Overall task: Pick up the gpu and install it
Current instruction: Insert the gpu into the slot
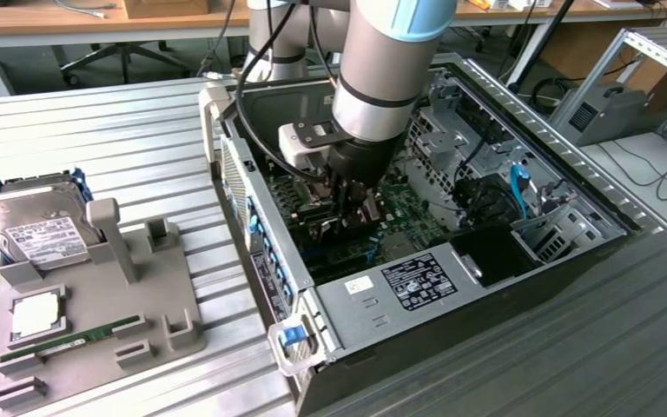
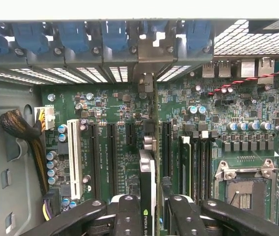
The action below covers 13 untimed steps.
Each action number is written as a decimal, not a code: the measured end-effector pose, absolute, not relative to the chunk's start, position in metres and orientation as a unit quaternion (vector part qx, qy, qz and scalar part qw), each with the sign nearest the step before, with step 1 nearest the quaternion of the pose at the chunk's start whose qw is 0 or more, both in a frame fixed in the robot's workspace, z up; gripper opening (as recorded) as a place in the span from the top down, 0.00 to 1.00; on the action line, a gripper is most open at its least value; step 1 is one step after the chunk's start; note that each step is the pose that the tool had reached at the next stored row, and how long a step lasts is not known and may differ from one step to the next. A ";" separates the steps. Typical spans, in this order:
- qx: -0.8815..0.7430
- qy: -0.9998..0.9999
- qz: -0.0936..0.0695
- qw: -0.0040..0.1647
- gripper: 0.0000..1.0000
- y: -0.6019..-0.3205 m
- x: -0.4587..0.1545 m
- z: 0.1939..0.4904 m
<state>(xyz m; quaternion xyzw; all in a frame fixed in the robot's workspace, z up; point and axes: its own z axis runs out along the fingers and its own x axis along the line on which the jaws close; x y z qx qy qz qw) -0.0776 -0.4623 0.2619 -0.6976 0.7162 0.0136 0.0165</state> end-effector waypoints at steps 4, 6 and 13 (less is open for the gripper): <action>-0.698 0.716 0.014 0.016 0.73 -0.462 -0.078 0.262; -0.698 0.716 0.014 0.016 0.73 -0.462 -0.078 0.262; -0.698 0.716 0.014 0.016 0.73 -0.462 -0.078 0.262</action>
